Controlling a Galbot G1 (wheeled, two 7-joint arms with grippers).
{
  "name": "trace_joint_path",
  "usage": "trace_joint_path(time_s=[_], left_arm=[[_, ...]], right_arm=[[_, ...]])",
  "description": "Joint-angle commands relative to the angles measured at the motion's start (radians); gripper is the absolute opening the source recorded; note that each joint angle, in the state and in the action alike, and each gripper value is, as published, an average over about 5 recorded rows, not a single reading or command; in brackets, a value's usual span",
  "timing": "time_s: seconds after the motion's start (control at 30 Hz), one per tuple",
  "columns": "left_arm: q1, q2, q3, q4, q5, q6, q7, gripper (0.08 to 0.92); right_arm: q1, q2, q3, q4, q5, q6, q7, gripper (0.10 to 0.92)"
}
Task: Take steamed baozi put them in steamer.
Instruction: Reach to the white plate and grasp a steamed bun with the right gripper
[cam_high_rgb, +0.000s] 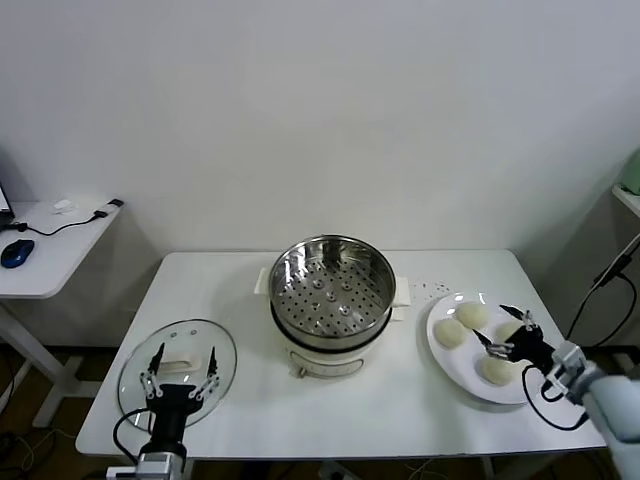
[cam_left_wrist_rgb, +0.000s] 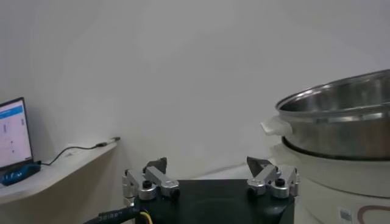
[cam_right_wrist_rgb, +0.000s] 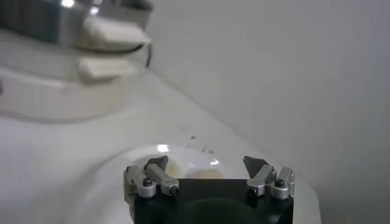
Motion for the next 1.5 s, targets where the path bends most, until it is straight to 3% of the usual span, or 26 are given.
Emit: trace_joint_path(time_s=[0.03,0.47,0.73,1.5], left_arm=[[0.000,0.003,0.002,0.006,0.000,0.006,-0.008,0.823],[-0.007,0.004,-0.006,0.016,-0.003,0.014,-0.012,0.823],[-0.002,0.002,-0.011,0.016,-0.002,0.017,-0.015,0.823],[0.001,0.011,-0.028,0.031,-0.003,0.018,-0.013,0.823]], right_arm=[[0.592,-0.262,-0.595,-0.262,-0.162,0.058,-0.319,0.823],[1.078,0.053,-1.057,-0.672,-0.266,0.181,-0.465,0.823],[1.163,0.248,-1.151,-0.885,-0.267,0.221,-0.484,0.823],[1.076,0.351,-1.130,-0.973,-0.300,0.225,-0.469,0.822]])
